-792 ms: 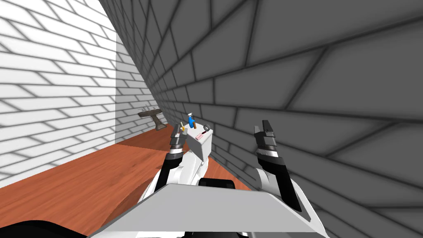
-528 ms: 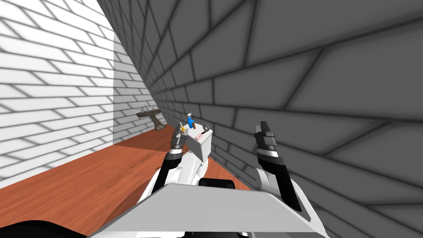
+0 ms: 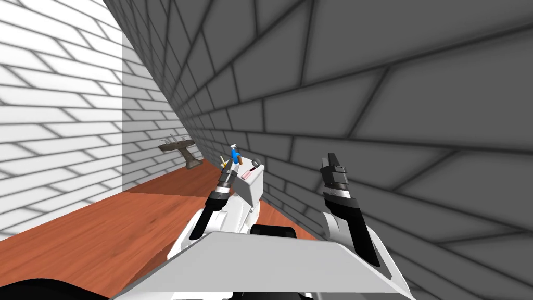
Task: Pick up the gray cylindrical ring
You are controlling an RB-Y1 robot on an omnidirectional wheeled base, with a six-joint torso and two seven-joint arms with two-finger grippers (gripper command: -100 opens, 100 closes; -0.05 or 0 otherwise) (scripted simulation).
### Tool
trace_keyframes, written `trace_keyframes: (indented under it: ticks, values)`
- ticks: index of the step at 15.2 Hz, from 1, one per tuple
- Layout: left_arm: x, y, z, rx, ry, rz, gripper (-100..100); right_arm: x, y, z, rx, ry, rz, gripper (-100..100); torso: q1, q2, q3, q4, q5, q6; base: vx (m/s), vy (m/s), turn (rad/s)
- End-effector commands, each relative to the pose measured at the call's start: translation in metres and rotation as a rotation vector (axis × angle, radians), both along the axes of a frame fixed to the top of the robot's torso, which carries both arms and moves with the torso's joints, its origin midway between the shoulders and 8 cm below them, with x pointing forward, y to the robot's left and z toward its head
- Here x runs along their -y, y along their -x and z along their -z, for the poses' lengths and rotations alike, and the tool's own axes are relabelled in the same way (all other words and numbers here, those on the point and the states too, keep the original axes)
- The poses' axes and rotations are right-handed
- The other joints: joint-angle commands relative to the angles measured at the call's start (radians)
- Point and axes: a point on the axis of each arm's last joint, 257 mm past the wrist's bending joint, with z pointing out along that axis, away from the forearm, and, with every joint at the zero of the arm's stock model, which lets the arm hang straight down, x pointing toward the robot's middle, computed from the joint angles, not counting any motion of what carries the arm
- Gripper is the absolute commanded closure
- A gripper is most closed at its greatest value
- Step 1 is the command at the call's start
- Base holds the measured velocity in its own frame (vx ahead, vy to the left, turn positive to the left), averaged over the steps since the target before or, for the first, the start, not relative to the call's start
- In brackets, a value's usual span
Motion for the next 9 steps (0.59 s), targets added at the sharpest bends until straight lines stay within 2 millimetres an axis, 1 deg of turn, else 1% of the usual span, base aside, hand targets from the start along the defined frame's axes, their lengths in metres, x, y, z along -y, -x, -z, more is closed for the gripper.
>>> trace_keyframes:
  ticks: [1, 4, 9]
  values:
    - [-0.004, -0.007, 0.012, -0.042, -0.021, -0.010, -100, 0.000, 0.000, 0.000, 0.000, 0.000, 0.000, 0, 0.000, 0.000, 0.000, 0.000, 0.000, 0.000, 0.051, -0.005, -0.116]
    - [-0.009, -0.017, 0.028, -0.096, -0.039, -0.030, -100, 0.000, 0.000, 0.000, 0.000, 0.000, 0.000, 0, 0.000, 0.000, 0.000, 0.000, 0.000, 0.000, 0.050, -0.003, -0.131]
    - [-0.020, -0.031, 0.055, -0.187, -0.054, -0.073, -100, 0.000, 0.000, 0.000, 0.000, 0.000, 0.000, 0, 0.000, 0.000, 0.000, 0.000, 0.000, 0.000, 0.049, -0.003, -0.163]
